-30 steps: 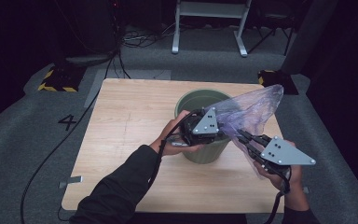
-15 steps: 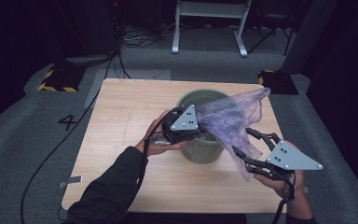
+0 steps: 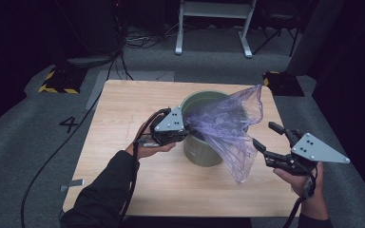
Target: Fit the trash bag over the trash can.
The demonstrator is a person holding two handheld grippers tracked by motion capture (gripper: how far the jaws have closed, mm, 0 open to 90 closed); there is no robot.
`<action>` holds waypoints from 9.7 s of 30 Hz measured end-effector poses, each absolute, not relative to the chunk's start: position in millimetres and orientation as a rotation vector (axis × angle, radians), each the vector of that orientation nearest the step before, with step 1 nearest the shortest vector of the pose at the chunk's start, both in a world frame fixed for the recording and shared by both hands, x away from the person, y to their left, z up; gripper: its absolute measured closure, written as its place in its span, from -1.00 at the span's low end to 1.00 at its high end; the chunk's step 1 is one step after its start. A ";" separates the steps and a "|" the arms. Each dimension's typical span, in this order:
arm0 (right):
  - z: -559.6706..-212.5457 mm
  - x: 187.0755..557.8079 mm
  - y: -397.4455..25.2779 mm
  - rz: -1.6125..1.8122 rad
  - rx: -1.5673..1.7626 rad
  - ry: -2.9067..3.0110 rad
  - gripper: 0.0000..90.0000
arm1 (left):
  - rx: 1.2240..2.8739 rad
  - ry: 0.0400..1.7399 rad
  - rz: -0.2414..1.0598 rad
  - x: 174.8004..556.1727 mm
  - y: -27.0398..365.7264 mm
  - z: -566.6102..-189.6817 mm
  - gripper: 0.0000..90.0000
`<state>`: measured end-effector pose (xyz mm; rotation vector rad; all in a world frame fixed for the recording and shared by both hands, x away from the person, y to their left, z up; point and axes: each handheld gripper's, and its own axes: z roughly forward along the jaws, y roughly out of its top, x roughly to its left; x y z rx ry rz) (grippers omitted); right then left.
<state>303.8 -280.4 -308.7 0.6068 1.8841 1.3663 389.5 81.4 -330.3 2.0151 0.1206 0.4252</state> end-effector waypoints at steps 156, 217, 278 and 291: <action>-332.8 348.2 -272.6 1.335 0.664 1.929 1.00 | 1.868 0.537 0.434 387.7 180.4 -356.5 -0.59; -353.1 421.9 -293.6 1.238 1.042 1.992 1.00 | 2.027 0.596 0.583 486.9 93.5 -347.0 0.99; -417.0 429.8 -329.4 1.199 1.024 2.103 -0.18 | 1.974 0.767 0.396 471.4 161.3 -404.8 -0.38; -416.5 436.7 -343.6 1.219 1.152 2.031 -0.25 | 1.932 0.856 0.401 481.4 194.2 -408.8 -0.46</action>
